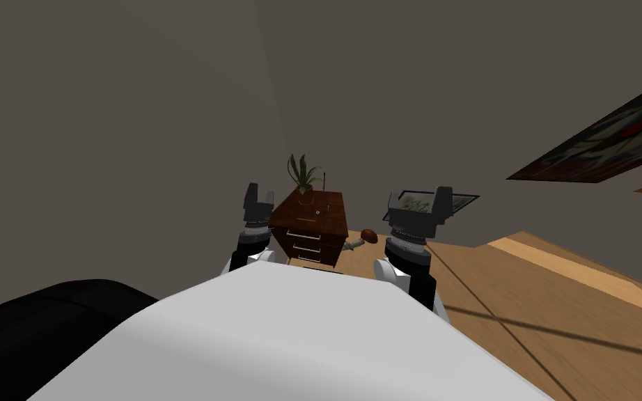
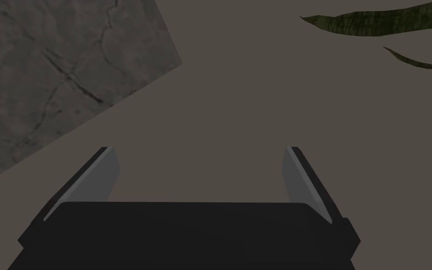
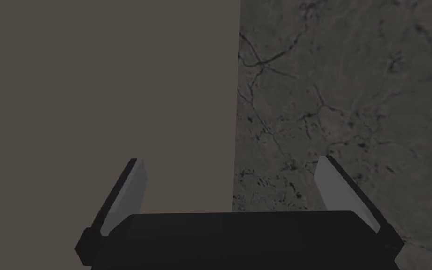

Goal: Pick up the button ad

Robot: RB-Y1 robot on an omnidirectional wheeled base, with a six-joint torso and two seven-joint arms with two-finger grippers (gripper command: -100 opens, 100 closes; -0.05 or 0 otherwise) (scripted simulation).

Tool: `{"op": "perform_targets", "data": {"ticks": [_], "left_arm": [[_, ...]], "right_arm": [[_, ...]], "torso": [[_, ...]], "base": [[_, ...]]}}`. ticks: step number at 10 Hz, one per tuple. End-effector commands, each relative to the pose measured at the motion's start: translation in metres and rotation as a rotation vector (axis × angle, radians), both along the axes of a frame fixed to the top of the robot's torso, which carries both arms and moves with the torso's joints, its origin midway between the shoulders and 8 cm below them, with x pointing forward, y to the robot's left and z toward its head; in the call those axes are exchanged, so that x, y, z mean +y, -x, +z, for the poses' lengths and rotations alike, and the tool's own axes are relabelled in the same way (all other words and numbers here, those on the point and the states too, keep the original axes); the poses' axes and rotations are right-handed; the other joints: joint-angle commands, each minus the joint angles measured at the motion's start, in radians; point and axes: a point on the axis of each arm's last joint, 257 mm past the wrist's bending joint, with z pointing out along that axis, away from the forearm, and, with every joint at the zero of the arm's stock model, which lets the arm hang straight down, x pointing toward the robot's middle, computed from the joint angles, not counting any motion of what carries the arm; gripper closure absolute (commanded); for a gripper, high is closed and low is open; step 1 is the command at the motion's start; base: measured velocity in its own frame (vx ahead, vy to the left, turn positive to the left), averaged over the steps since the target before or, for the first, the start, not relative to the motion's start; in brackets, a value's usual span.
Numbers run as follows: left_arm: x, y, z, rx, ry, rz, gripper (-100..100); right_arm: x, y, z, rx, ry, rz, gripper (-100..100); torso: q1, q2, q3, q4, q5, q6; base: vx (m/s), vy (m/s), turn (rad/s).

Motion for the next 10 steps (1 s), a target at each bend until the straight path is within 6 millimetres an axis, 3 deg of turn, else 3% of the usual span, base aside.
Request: {"op": "perform_targets", "data": {"ticks": [1,2,6,9,10], "left_arm": [[-0.005,-0.013,-0.005,0.022,-0.034,-0.025,-100],[-0.005,-0.013,-0.005,0.022,-0.034,-0.025,-100],[-0.007,-0.057,-0.022,0.097,-0.08,-0.05,-100],[-0.008,-0.073,-0.017,0.096,-0.087,-0.059,-100],[-0.004,-0.089,-0.027,0.136,-0.089,-0.053,-100]], "right_arm": [[0.0,0.0,0.0,0.0,0.0,0.0,0],[0.0,0.0,0.0,0.0,0.0,0.0,0],[0.0,0.0,0.0,0.0,0.0,0.0,0],[0.0,0.0,0.0,0.0,0.0,0.0,0],[0.0,0.0,0.0,0.0,0.0,0.0,0]], "torso": [[0.0,0.0,0.0,0.0,0.0,0.0],[0.0,0.001,0.0,0.0,0.0,0.0],[0.001,0.001,0.001,0.0,0.0,0.0],[0.001,0.001,0.001,0.0,0.0,0.0],[0.0,0.001,0.0,0.0,0.0,0.0]], "base": [[-0.017,0.0,-0.007],[-0.022,0.001,-0.006],[-0.025,0.003,-0.009],[-0.018,0.006,-0.004],[-0.02,0.005,-0.007]]}}
